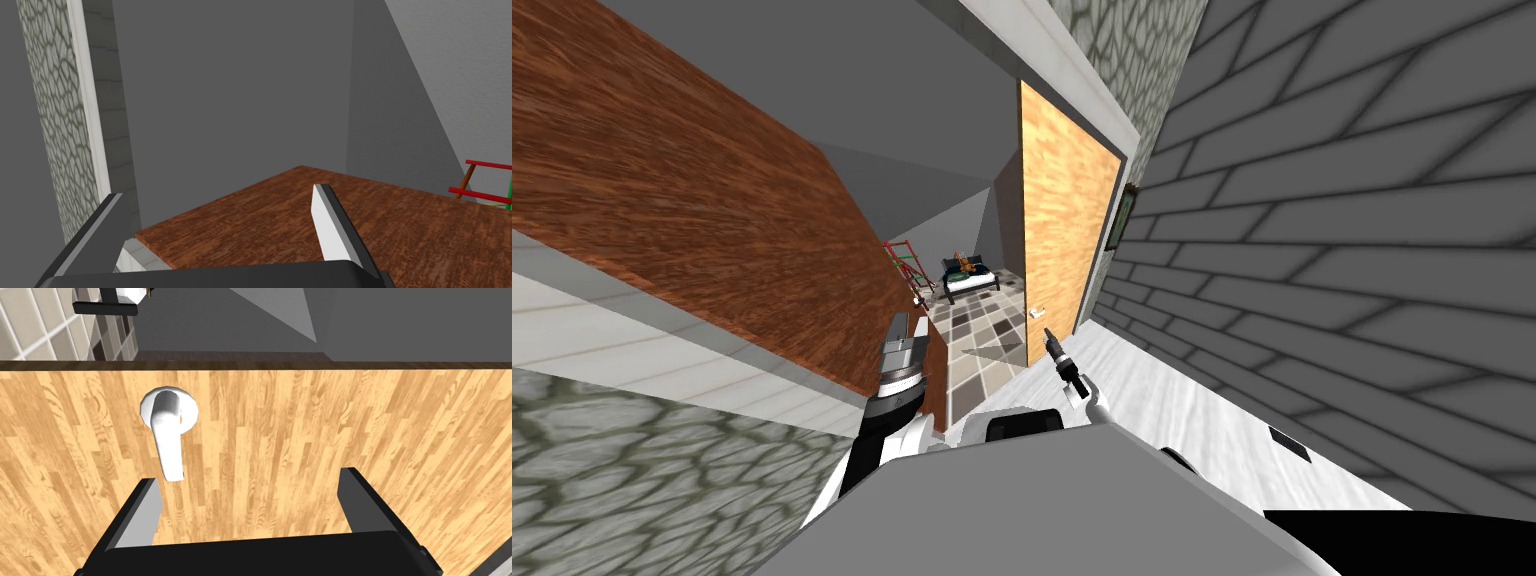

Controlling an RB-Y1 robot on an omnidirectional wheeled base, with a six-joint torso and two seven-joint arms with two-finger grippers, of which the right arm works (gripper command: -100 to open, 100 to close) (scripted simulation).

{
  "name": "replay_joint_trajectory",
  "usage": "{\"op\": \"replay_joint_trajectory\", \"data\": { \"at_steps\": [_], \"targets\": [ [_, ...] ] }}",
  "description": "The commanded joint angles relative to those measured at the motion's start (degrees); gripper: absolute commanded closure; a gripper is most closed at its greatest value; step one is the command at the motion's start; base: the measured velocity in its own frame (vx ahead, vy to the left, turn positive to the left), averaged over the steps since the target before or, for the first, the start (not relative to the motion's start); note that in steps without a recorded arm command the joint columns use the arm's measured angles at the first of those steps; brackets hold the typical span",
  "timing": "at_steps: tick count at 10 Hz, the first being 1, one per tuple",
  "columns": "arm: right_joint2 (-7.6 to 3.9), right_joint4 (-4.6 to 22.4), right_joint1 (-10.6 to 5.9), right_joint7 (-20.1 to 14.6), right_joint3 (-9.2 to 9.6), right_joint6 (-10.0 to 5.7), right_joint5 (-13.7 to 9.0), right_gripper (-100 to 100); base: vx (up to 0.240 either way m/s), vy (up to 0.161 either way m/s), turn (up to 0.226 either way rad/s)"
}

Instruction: Push the door open

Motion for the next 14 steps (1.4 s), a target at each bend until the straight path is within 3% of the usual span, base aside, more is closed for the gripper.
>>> {"op": "replay_joint_trajectory", "data": {
  "at_steps": [1, 7, 9, 13, 14],
  "targets": [
    [-0.11, 2.2, -0.59, -1.1, 0.41, -0.42, 0.8, -100, 0.094, -0.161, 0.087],
    [-0.03, 8.5, -2.97, -2.9, 0.88, -1.99, 2.2, -100, 0.078, -0.105, 0.044],
    [0.03, 12.1, -4.31, -3.9, 1.14, -2.88, 3.0, -100, 0.086, -0.121, 0.061],
    [0.12, 16.4, -5.94, -5.2, 1.46, -3.95, 3.9, -100, 0.073, -0.112, 0.044],
    [0.19, 16.2, -6.00, -4.7, 1.29, -3.96, 3.7, -100, 0.047, -0.058, 0.018]
  ]
}}
